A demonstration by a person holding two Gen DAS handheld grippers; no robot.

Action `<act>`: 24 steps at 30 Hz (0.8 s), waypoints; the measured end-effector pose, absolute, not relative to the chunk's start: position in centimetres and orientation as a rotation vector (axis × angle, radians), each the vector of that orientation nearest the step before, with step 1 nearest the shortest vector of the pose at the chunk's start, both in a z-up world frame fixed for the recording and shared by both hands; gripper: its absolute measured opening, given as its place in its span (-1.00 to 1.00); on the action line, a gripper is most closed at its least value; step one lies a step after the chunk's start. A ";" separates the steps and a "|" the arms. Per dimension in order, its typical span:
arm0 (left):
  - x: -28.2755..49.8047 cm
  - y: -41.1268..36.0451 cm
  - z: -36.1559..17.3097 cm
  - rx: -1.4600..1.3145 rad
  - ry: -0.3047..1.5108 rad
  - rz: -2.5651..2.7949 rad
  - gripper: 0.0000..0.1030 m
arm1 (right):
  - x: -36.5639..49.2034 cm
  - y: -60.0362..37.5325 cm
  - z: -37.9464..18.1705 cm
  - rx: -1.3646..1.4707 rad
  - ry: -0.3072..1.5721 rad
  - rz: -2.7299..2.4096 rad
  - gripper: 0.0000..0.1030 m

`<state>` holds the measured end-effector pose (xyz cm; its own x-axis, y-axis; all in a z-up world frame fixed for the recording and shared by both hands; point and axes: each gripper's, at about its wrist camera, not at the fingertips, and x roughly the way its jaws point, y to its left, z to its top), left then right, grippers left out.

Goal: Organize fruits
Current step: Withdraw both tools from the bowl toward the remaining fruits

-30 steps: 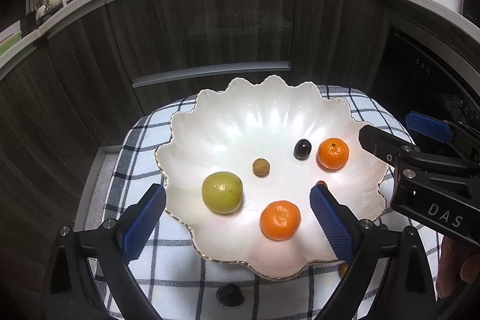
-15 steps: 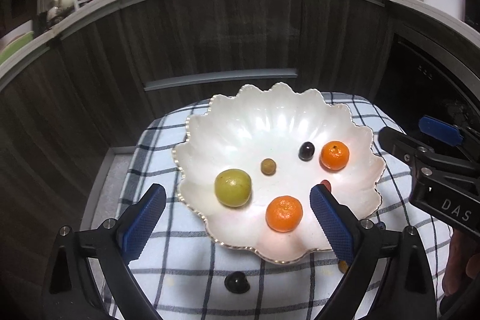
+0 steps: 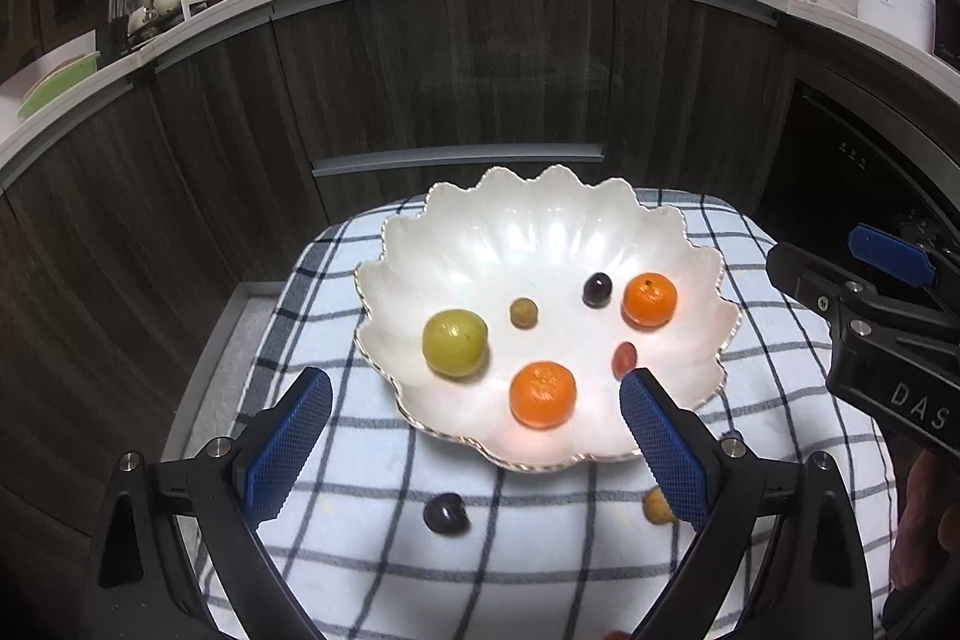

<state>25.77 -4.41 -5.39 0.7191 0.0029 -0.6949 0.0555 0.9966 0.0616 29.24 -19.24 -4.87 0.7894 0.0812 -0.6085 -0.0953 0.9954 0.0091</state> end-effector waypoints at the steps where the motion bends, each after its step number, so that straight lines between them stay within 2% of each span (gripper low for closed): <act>1: 25.5 -4.5 -5.4 0.080 0.769 -0.028 0.91 | 29.1 -19.3 -4.8 -0.022 0.654 0.096 0.52; 24: 17.9 -6.1 -9.4 -0.048 0.879 0.113 0.91 | 25.0 -20.3 -6.8 -0.118 0.653 0.220 0.52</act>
